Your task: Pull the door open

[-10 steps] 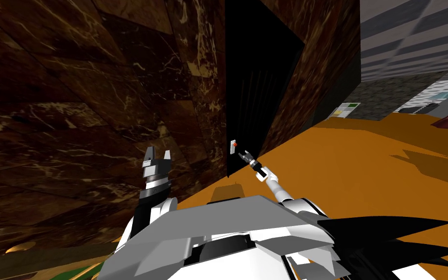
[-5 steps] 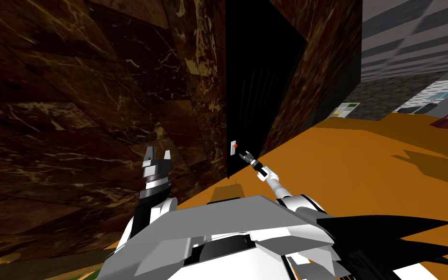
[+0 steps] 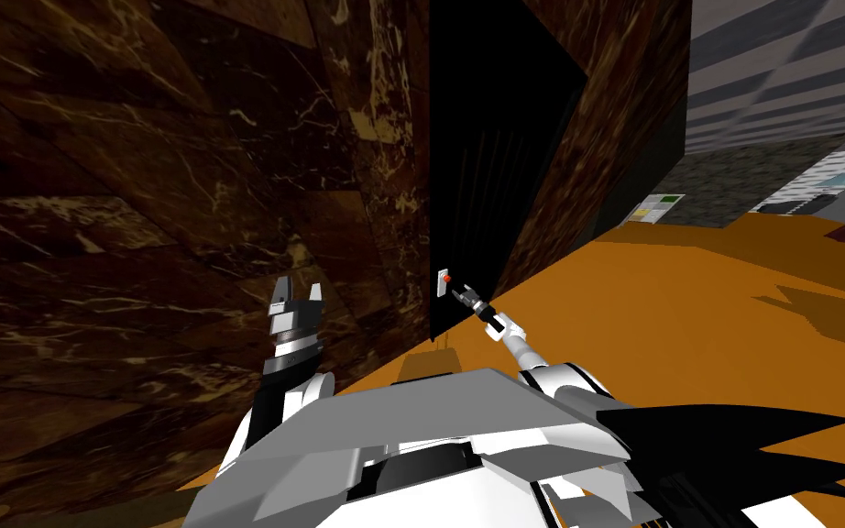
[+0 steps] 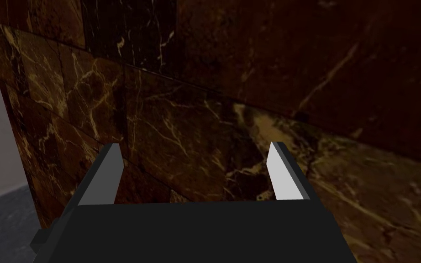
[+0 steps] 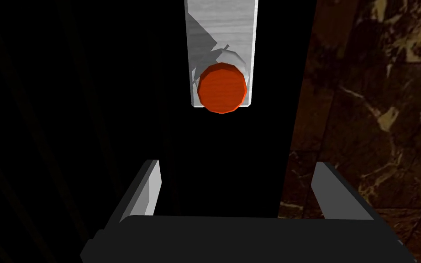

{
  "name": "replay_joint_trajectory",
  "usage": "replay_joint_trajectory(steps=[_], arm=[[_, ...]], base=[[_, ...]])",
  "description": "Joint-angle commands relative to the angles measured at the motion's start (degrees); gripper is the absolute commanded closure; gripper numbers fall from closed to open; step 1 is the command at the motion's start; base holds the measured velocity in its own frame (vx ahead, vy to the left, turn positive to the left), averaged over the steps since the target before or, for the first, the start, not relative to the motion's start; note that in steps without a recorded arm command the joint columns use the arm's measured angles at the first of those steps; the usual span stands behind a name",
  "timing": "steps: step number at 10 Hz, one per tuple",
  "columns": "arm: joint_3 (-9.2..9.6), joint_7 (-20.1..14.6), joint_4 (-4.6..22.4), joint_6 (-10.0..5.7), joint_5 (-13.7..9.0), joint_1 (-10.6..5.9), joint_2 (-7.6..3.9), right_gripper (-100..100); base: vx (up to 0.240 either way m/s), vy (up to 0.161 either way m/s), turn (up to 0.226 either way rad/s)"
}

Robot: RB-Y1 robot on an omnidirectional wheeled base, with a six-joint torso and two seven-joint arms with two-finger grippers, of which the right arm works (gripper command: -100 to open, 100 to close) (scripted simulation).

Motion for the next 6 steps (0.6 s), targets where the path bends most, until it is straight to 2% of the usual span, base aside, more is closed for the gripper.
replay_joint_trajectory(steps=[1, 6], arm=[[-0.17, 0.4, 0.1, 0.29, -0.1, -0.08, 0.30, -100], [-0.77, 1.6, 0.6, 1.17, -0.3, -0.43, 1.31, -100]], base=[[0.184, 0.036, 0.025], [0.197, 0.048, 0.042]])
